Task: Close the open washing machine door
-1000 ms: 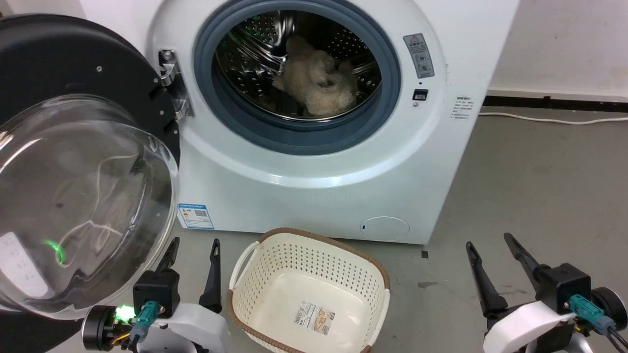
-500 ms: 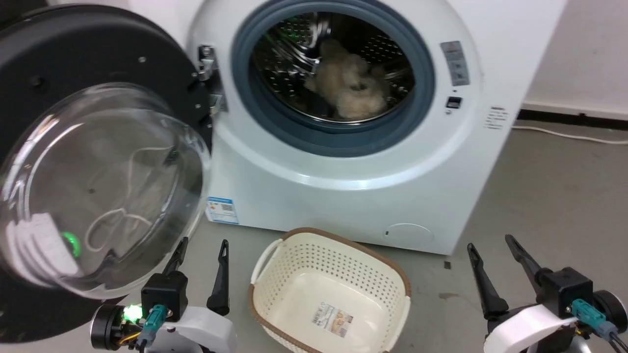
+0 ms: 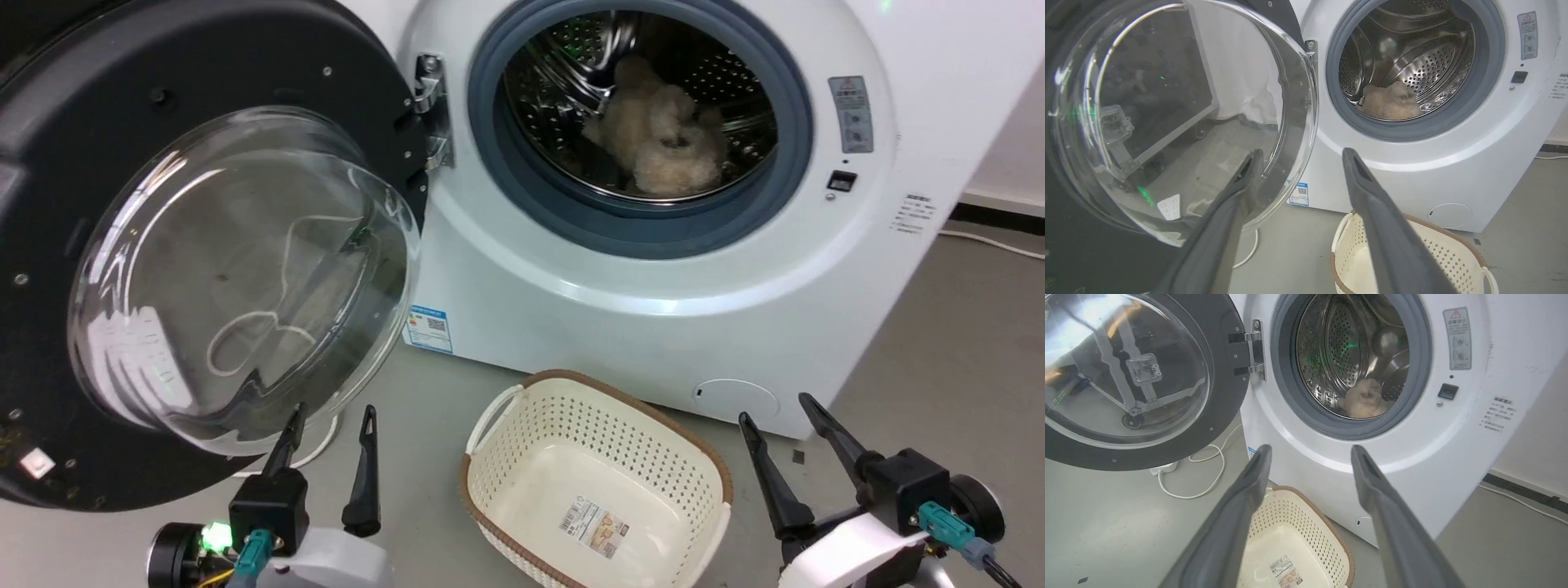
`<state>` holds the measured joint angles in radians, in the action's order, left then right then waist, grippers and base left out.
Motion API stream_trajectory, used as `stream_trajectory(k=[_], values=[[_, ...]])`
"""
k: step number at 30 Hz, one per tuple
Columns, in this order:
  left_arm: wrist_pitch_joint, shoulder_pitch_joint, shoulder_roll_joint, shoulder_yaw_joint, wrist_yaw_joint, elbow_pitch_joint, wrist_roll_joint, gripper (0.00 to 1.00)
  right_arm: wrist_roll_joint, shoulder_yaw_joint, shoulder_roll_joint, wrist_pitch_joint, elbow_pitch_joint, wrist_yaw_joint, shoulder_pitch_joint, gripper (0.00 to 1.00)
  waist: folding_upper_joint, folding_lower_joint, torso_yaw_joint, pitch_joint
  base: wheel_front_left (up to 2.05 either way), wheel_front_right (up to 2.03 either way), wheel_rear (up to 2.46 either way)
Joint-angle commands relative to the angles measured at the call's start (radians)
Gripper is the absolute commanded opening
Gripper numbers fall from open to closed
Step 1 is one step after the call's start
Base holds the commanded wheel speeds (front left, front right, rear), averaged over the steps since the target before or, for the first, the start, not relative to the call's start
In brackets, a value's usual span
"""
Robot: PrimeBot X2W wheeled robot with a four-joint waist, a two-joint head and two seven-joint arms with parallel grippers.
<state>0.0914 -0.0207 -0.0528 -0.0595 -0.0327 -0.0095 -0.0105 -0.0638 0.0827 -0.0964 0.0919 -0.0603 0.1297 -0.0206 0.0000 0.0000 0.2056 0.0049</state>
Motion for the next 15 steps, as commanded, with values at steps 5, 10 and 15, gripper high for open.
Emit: stream_trajectory(k=[5, 10, 15], values=[[0.022, -0.017, -0.003, -0.010, -0.008, -0.009, -0.002, 1.00, -0.015, 0.019, -0.012, 0.022, -0.011, 0.000, -0.016, 1.00, 0.0000, 0.0000, 0.023, -0.002, 0.00, 0.00, 0.00], [0.032, -0.020, -0.008, -0.015, -0.008, -0.007, -0.001, 1.00, -0.024, 0.028, -0.017, 0.032, -0.013, 0.000, -0.009, 1.00, 0.0000, 0.0000, 0.042, -0.004, 0.00, 0.00, 0.00], [0.043, -0.022, -0.010, -0.021, -0.011, -0.007, 0.000, 1.00, -0.031, 0.033, -0.019, 0.042, -0.017, 0.001, -0.002, 1.00, 0.0000, 0.0000, 0.062, -0.007, 0.00, 0.00, 0.00]])
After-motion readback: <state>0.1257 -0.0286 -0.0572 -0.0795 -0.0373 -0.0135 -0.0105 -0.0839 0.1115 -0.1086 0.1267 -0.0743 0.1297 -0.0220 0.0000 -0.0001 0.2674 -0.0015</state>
